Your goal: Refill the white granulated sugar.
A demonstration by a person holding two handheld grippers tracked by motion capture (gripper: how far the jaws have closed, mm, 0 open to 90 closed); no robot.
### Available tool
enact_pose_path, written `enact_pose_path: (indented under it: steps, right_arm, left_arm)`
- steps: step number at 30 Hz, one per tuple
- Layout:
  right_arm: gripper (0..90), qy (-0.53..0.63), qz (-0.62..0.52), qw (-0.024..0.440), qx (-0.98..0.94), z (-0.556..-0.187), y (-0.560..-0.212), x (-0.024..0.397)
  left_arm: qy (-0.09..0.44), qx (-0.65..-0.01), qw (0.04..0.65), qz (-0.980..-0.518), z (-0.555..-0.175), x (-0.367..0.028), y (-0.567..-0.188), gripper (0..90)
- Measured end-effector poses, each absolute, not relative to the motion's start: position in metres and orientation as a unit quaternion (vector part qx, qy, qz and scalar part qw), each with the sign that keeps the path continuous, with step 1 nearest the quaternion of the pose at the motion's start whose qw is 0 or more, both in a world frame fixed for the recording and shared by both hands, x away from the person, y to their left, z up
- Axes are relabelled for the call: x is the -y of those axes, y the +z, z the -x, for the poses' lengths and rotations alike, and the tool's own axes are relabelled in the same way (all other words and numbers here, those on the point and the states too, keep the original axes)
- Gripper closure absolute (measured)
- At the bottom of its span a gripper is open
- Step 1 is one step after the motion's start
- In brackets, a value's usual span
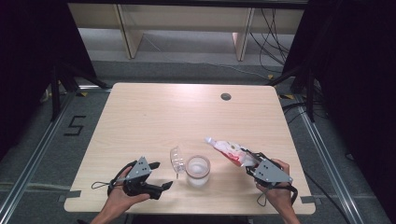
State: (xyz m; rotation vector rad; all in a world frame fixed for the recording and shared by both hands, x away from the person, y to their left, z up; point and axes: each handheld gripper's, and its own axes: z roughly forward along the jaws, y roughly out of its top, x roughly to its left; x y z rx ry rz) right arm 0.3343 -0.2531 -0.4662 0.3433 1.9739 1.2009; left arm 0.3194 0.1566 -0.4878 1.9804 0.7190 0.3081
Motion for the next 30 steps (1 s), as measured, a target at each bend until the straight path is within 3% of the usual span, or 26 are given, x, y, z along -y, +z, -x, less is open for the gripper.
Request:
enact_pose_path:
  steps: [10,12,16,26,30]
  right_arm:
    - [74.4,0.525,-0.208,0.349,-0.748,-0.356,-0.477,0.267]
    - [74.5,0.531,-0.237,0.319,-0.748,-0.359,-0.482,0.267]
    - [74.6,0.531,-0.236,0.337,-0.741,-0.368,-0.486,0.269]
    - [74.7,0.546,-0.261,0.296,-0.739,-0.376,-0.495,0.263]
    - [74.8,0.554,-0.259,0.307,-0.729,-0.381,-0.497,0.26]
  left_arm:
    - [0.127,-0.298,0.486,-0.812,-0.32,-0.156,-0.489,15.7]
    - [0.127,-0.296,0.484,-0.814,-0.32,-0.157,-0.489,15.8]
    - [0.126,-0.302,0.486,-0.81,-0.319,-0.155,-0.489,15.8]
    - [0.125,-0.295,0.483,-0.815,-0.32,-0.155,-0.49,15.8]
    - [0.124,-0.297,0.487,-0.812,-0.32,-0.155,-0.491,15.8]
